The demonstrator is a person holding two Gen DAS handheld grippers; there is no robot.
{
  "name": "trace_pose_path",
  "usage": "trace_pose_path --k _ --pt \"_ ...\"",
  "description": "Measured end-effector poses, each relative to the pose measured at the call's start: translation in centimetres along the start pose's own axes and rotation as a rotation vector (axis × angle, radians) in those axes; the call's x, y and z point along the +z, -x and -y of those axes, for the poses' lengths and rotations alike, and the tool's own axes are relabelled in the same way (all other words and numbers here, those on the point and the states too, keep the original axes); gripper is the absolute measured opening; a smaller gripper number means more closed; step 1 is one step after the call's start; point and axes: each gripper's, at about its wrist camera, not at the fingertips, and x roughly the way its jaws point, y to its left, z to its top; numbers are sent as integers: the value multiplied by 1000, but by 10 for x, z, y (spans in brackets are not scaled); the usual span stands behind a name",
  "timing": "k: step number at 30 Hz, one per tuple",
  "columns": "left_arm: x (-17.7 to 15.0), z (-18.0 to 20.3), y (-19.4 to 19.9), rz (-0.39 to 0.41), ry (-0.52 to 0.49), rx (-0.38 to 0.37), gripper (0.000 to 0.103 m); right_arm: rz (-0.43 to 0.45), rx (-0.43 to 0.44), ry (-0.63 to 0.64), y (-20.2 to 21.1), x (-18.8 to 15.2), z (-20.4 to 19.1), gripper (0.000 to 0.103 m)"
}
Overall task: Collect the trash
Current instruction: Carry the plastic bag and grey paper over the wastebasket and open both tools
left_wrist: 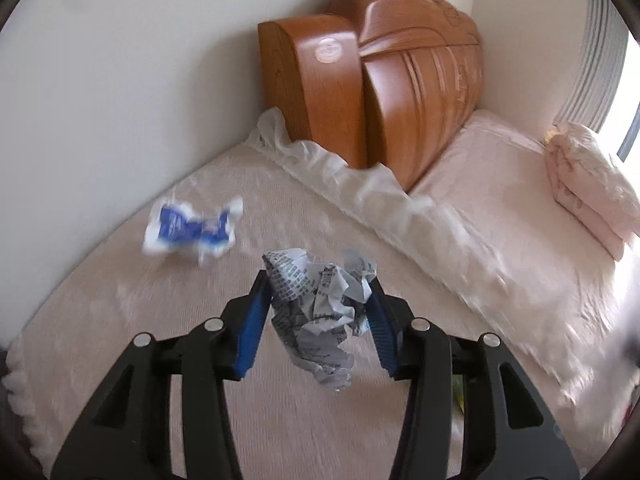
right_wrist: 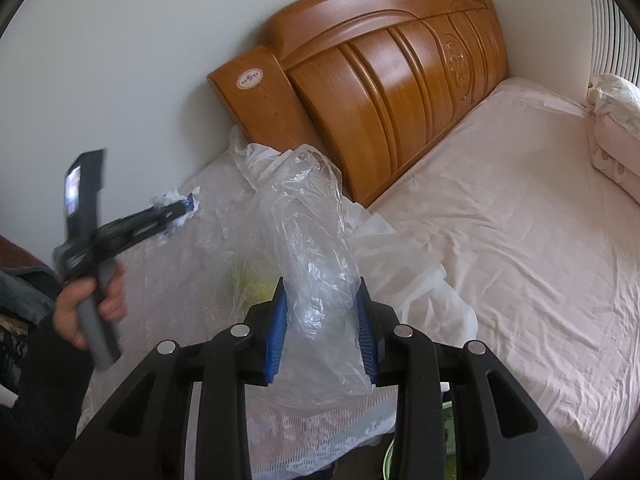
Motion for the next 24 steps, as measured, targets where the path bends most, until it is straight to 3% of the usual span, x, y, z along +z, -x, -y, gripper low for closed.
trace_pose_path --k 12,19,24 --pt "-109 74 117 -47 -90 -162 46 -27 -40 -4 65 -73 30 33" --pt "-142 128 136 -78 -183 -274 46 -26 -95 -55 102 -117 70 33" --pt "-158 162 143 -86 -250 -312 46 -27 -178 -70 116 -145 94 33"
